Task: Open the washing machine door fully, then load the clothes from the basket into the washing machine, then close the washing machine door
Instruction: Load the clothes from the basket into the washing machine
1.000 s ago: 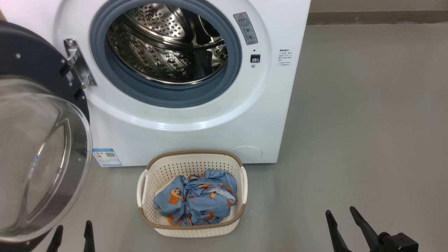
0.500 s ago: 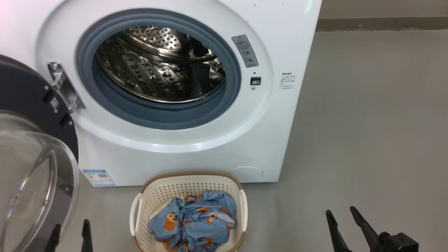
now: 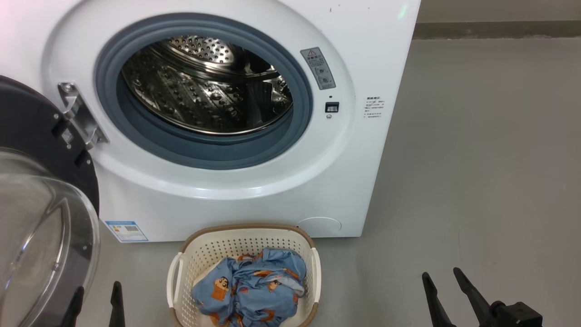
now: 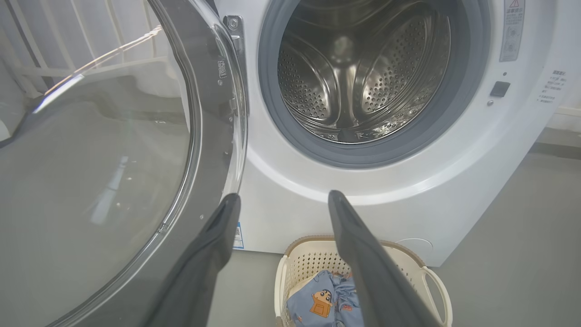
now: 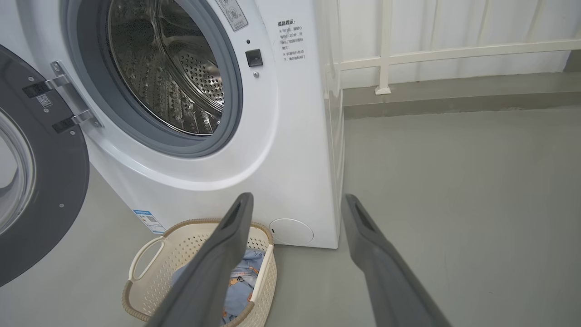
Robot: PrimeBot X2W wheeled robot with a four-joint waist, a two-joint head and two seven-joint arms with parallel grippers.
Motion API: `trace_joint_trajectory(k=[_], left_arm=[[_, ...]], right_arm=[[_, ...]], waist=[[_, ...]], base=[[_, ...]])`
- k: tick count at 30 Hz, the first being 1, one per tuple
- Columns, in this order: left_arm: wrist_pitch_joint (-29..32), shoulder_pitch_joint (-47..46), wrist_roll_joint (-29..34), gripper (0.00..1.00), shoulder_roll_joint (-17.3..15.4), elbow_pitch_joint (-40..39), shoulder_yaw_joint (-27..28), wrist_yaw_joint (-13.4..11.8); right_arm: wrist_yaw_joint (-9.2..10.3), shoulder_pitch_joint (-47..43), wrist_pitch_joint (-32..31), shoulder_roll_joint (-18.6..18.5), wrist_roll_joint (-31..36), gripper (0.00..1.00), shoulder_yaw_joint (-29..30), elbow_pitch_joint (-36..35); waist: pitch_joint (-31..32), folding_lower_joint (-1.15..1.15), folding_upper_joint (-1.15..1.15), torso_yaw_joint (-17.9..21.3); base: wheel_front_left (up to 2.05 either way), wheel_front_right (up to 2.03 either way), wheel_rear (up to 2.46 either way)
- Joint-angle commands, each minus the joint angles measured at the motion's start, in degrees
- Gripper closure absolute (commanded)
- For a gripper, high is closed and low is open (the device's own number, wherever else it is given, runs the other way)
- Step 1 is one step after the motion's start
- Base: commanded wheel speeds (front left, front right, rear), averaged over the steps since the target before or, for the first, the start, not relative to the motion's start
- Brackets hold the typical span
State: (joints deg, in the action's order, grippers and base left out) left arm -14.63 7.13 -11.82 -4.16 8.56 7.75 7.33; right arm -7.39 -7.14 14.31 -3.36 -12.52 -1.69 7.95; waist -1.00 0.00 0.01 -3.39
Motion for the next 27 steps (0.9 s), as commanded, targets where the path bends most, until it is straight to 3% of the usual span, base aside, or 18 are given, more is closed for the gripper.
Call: trace_joint_trajectory(k=[1,17,27], left_arm=[[-0.37,-1.61,-0.11,0.00,-1.05,-1.88,1.58,0.15],[-0.37,-4.79,-0.77,0.00,-2.02,-3.04,-2.62,0.15],[-0.36,-13.52,-4.76,0.00,-7.80,7.43,-13.82,0.15]], right_arm=[[-0.10,1.53,0.69,-0.21,-0.12,0.00,-1.56,-1.46],[-0.10,4.80,0.69,0.44,-0.76,0.00,-2.59,-2.27],[-0.10,10.40,0.69,0.47,-3.17,0.00,-5.34,-4.03]], waist=[[-0.35,0.00,-0.01,0.17],[-8.41,0.00,-0.01,4.30],[-19.56,0.00,-0.01,10.39]], base=[[0.00,0.00,0.00],[0.00,0.00,0.00],[0.00,0.00,0.00]])
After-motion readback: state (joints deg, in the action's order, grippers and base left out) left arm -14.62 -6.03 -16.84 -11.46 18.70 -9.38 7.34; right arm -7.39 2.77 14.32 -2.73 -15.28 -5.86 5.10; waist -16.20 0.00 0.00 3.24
